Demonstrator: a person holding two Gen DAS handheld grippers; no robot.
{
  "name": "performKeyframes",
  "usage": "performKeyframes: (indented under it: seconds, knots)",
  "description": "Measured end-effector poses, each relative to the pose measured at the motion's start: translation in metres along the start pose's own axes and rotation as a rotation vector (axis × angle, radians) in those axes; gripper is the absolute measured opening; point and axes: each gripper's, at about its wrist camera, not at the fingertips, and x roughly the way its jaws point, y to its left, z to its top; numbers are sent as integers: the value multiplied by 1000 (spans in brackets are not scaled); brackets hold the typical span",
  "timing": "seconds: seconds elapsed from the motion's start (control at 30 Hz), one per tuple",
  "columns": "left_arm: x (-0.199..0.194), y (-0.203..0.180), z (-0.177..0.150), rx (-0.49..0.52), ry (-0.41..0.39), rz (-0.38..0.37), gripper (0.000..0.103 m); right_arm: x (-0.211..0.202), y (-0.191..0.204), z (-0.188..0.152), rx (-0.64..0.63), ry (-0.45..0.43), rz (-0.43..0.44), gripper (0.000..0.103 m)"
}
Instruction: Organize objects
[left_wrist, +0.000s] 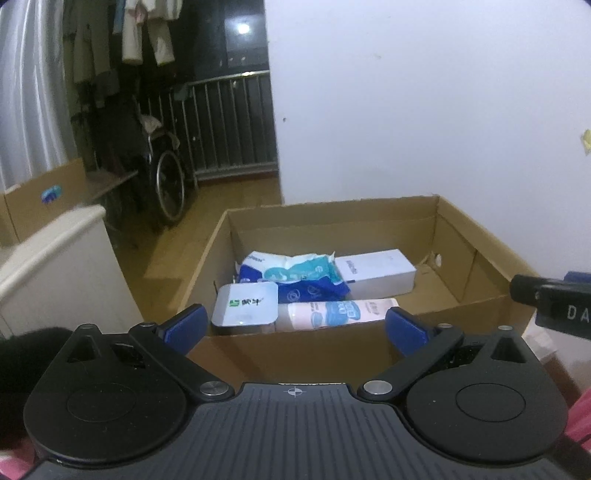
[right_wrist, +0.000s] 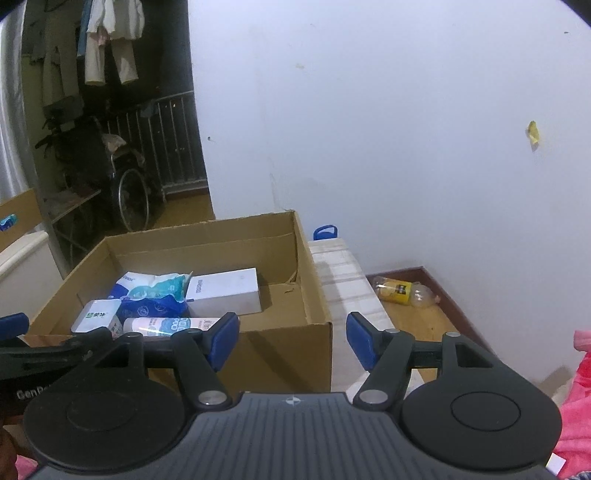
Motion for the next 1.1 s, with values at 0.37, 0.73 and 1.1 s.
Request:
performKeyframes:
  seconds: [0.37,0.73,1.1]
  knots:
    - [-8,-2,-5,8,-28,38,103,-4,2,-1,-24,-23,-10,68]
    - [-9,-2,-7,7,-27,52,103,-5,2,-1,-27,-30,-11,68]
    - [-10,-9,-7,50,-41,54,103,-5,-1,-1,-27,-36,-11,69]
